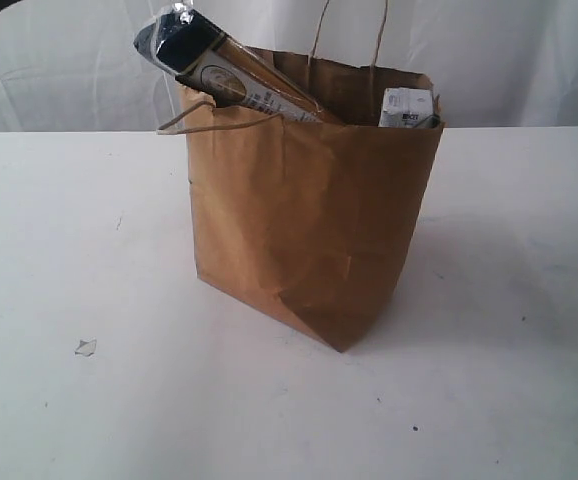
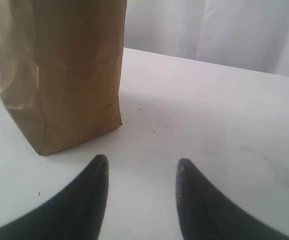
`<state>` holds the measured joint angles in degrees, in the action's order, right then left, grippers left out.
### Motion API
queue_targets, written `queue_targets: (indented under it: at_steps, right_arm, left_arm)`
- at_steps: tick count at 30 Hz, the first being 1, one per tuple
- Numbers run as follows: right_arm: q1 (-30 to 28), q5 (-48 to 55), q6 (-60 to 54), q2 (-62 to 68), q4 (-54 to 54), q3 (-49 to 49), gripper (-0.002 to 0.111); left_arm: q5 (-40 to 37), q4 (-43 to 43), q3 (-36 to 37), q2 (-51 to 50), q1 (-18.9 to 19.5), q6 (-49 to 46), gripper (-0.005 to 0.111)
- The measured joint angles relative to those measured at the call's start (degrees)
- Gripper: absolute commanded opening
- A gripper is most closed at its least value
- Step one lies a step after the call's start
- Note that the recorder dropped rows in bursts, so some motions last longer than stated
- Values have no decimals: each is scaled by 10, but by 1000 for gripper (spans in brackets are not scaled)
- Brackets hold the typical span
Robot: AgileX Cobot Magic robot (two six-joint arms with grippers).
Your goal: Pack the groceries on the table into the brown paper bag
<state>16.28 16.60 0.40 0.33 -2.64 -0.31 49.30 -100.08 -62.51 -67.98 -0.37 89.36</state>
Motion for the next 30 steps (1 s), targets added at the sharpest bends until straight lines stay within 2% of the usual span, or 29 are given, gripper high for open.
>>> queue_targets:
  at_steps: [5,8,10,17,26,30]
  right_arm:
    - [0,0,0,0,0,0,41]
    - [0,0,0,0,0,0,41]
    - [0,0,0,0,0,0,41]
    - [0,0,0,0,0,0,41]
    - [0,0,0,0,0,0,41]
    - [0,0,0,0,0,0,41]
  left_arm:
    - [-21,0,0,24,33,24,60]
    - [-28,0,0,39,48,51,56]
    - [-28,7,0,48,51,61,48]
    - [-59,28,0,92,52,75,0]
    - [-65,31,0,169,52,75,0]
    - [-77,31,45,215,52,78,0]
